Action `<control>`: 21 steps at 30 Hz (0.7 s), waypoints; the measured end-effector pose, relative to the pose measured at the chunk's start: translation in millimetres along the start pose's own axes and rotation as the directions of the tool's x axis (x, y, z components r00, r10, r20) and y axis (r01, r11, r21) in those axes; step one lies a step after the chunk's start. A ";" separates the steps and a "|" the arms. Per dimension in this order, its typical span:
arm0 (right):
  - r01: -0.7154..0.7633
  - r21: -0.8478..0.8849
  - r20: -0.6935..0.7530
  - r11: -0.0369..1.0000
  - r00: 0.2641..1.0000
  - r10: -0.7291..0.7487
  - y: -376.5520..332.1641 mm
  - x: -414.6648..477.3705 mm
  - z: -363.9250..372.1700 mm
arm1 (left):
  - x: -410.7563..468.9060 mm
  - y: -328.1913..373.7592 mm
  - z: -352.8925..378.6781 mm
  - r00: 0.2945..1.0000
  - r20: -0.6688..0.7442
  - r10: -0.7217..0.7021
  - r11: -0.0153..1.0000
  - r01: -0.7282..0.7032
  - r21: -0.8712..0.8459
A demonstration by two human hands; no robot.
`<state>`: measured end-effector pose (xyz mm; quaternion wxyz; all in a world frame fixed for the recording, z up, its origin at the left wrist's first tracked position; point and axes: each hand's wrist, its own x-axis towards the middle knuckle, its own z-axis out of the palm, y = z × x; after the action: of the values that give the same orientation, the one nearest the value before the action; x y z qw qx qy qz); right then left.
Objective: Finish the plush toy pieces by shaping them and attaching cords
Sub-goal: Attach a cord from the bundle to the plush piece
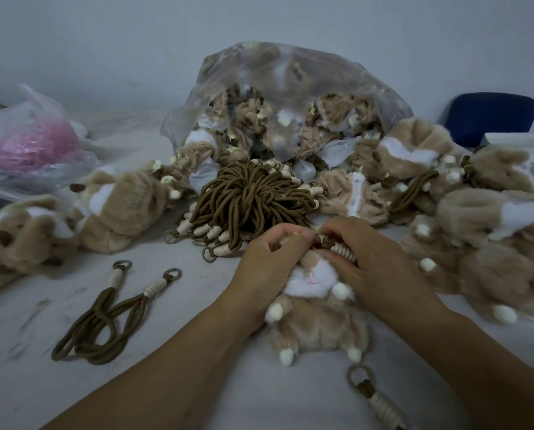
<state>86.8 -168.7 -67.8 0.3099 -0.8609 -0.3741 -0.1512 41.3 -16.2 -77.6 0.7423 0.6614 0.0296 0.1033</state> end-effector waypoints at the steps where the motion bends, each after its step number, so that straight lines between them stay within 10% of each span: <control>1: 0.000 -0.007 0.001 1.000 1.000 0.000 0.4 0.0 0.1 | 0.1 -0.2 -0.1 1.000 0.002 -0.003 1.000 0.003 -0.002; 21: -0.029 0.037 -0.140 0.999 0.990 0.034 5.5 -1.3 7.7 | 2.2 -5.6 2.0 0.999 -0.034 0.038 0.997 -0.036 0.069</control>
<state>90.3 -167.3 -76.6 0.3529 -0.8484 -0.3401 -0.2001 44.5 -18.3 -82.6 0.7165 0.6850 0.0339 0.1275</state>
